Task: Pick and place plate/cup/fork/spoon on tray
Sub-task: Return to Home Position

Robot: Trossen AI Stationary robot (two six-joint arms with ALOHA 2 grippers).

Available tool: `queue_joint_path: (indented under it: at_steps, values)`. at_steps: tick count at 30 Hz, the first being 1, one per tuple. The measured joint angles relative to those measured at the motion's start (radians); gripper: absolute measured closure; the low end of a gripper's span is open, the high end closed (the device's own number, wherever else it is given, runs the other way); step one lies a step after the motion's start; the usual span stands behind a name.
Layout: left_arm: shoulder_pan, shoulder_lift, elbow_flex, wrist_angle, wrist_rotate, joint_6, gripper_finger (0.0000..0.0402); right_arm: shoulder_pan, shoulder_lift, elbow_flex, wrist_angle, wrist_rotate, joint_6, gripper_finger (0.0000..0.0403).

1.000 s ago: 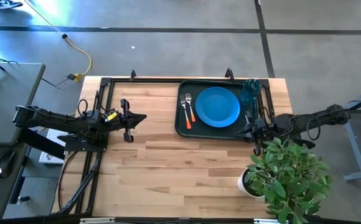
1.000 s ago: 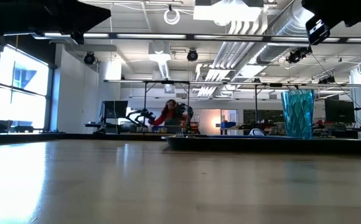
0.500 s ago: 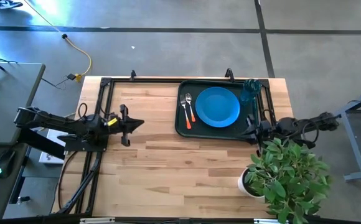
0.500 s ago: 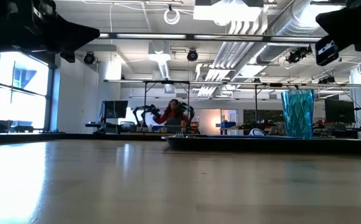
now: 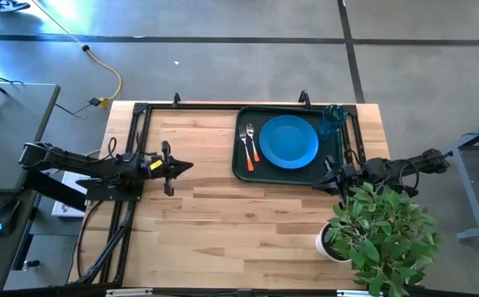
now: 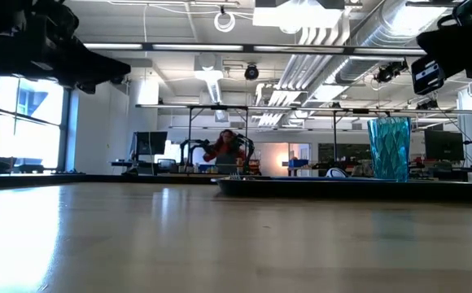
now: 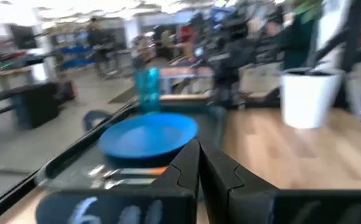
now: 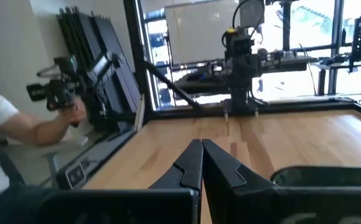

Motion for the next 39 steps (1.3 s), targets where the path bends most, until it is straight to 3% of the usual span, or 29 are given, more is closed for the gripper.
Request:
queue_joint_path:
  at_steps: [4, 7, 18, 22, 25, 33, 39]
  values:
    - [0.000, -0.054, 0.000, -0.052, -0.099, 0.000, 0.0402, 0.000, 0.000, 0.000, -0.067, 0.000, -0.013, 0.0403]
    - [0.000, -0.144, 0.000, -0.113, -0.107, 0.014, 0.0402, 0.000, 0.004, 0.000, -0.069, -0.016, -0.030, 0.0403]
    - [0.000, -0.490, 0.000, -0.488, 0.025, -0.023, 0.0402, 0.000, 0.004, -0.001, -0.069, -0.011, -0.101, 0.0403]
    - [-0.003, -0.501, 0.001, -0.466, 0.080, -0.004, 0.0402, 0.000, 0.004, -0.001, -0.069, -0.011, -0.133, 0.0403]
    - [-0.006, -0.501, 0.001, -0.480, 0.063, 0.005, 0.0402, 0.000, 0.004, -0.001, -0.069, -0.010, -0.137, 0.0403]
    - [-0.005, -0.501, 0.000, -0.348, 0.110, 0.109, 0.0402, 0.000, 0.007, -0.001, -0.069, -0.010, -0.185, 0.0403]
    - [-0.005, -0.501, 0.000, -0.261, 0.172, 0.094, 0.0402, 0.000, 0.014, -0.001, -0.069, -0.008, -0.027, 0.0403]
